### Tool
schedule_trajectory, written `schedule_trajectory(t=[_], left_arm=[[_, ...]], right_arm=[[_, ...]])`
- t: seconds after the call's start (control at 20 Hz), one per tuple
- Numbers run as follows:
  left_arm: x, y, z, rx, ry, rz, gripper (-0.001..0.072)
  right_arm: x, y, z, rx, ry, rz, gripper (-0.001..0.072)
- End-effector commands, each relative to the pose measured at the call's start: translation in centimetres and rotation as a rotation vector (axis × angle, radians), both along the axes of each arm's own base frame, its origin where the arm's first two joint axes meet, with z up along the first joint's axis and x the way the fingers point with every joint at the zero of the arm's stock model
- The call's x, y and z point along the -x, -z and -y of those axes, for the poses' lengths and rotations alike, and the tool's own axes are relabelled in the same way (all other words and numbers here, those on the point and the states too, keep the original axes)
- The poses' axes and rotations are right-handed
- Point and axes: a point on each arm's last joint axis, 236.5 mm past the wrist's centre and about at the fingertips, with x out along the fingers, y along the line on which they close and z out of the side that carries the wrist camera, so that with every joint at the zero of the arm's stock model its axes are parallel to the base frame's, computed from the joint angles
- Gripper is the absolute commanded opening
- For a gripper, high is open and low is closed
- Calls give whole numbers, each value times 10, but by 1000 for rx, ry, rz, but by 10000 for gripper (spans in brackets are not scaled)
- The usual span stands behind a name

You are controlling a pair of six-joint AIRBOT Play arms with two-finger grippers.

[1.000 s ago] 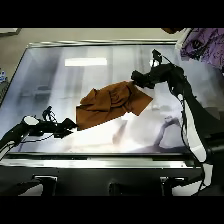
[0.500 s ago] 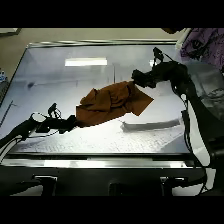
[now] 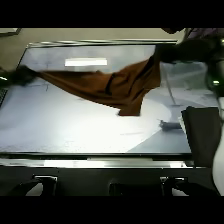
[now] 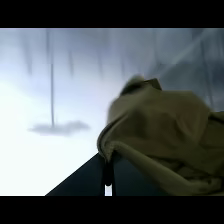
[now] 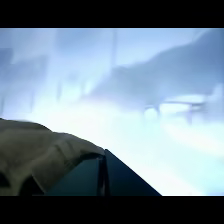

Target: Fold the clothes and pants, and hang the long-sleeved shirts on hangers.

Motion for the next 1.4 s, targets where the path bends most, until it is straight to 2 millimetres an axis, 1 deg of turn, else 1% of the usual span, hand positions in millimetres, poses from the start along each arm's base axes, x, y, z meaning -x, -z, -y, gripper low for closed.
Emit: schedule_trajectory(t=[0.0,0.05,0.1,0.15,0.2,0.25,0.3,0.35,0.4,0.45,0.5,0.55,0.6,0.65,0.7,0.75,0.85,0.95,1.0,1.05,1.1,1.15,1.2,1.25,1.3,1.35], left_arm=[[88,-148,-46,-142,-197,295,14],[118,-171,-50,-160,-244,350,14],[143,-185,-51,-168,-281,386,14],[166,-191,-52,-170,-315,407,14],[187,-194,-53,-167,-350,412,14],[204,-194,-54,-162,-380,413,14],[216,-195,-57,-152,-414,417,14],[222,-197,-59,-144,-434,425,14],[220,-196,-60,-143,-437,421,14],[213,-193,-62,-141,-437,404,14],[200,-186,-65,-136,-430,372,14],[183,-174,-69,-137,-421,326,14],[161,-156,-73,-139,-402,265,14],[139,-134,-76,-135,-380,197,14],[113,-106,-81,-139,-356,112,14],[89,-74,-87,-132,-344,21,14],[44,5,-98,-130,-304,-181,15],[5,90,-101,-125,-256,-365,15],[-11,128,-101,-120,-241,-430,15],[-27,167,-97,-112,-228,-489,15],[-39,200,-93,-107,-217,-537,16],[-50,230,-87,-102,-206,-579,16],[-60,254,-79,-102,-194,-604,16],[-67,272,-71,-107,-181,-616,16],[-73,284,-63,-112,-169,-619,17],[-78,293,-55,-113,-163,-619,16]], right_arm=[[81,-89,73,158,180,110,24],[110,-106,83,161,202,130,24],[137,-118,89,157,213,144,24],[163,-129,94,142,222,159,24],[185,-138,98,128,227,178,24],[202,-147,100,110,235,205,24],[215,-156,103,86,245,237,24],[222,-163,104,54,259,266,24],[221,-166,101,26,259,281,24],[213,-166,93,0,243,283,24],[200,-161,84,-18,218,268,24],[181,-150,71,-47,196,229,24],[157,-131,56,-85,174,167,24],[133,-108,41,-110,149,93,25],[107,-77,23,-133,115,2,25],[83,-46,10,-143,95,-84,25],[38,31,-9,-140,81,-268,26],[3,113,-26,-146,78,-436,26],[-12,153,-35,-159,73,-505,26],[-24,188,-43,-174,71,-553,26],[-37,223,-51,-198,71,-591,26],[-47,251,-57,-218,73,-612,26],[-57,276,-63,-238,77,-623,27],[-63,294,-66,-255,81,-629,30],[-68,307,-70,-269,84,-632,52],[-70,313,-70,-274,87,-631,109]])
